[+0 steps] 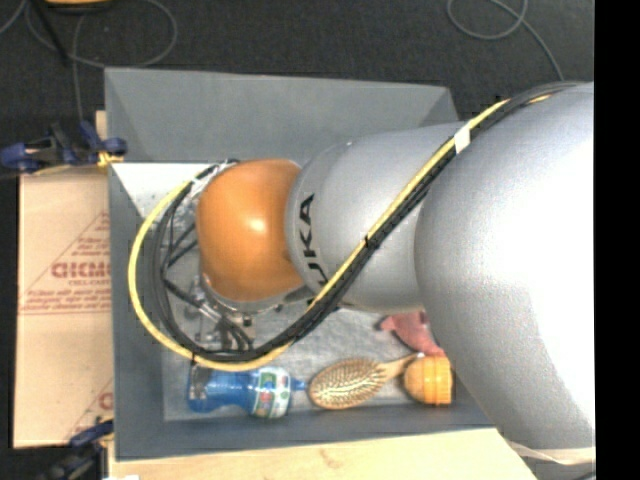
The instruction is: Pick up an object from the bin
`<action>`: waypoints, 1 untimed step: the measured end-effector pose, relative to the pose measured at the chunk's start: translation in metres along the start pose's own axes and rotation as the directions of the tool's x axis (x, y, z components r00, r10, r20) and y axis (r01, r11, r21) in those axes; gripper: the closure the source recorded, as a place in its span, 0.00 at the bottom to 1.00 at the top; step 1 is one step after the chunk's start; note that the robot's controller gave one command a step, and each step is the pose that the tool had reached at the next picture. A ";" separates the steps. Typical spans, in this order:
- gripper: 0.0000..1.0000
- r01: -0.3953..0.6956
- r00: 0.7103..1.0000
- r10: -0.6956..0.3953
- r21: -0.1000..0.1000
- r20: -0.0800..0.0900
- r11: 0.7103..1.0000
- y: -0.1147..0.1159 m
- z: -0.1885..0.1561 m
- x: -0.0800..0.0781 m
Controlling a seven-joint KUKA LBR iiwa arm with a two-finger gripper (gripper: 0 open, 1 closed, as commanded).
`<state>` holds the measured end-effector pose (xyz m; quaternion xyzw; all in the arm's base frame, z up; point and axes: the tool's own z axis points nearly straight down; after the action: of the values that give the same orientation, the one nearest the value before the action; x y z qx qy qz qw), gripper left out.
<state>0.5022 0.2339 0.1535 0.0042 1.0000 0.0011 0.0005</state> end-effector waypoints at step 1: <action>0.00 0.000 1.000 0.000 0.000 0.000 1.000 0.000 0.000 0.000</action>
Offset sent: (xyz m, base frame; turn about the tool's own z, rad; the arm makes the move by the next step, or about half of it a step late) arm -0.0232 -0.0595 -0.0699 0.0444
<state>0.5022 0.2338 0.1535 0.0043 1.0000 0.0011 0.0005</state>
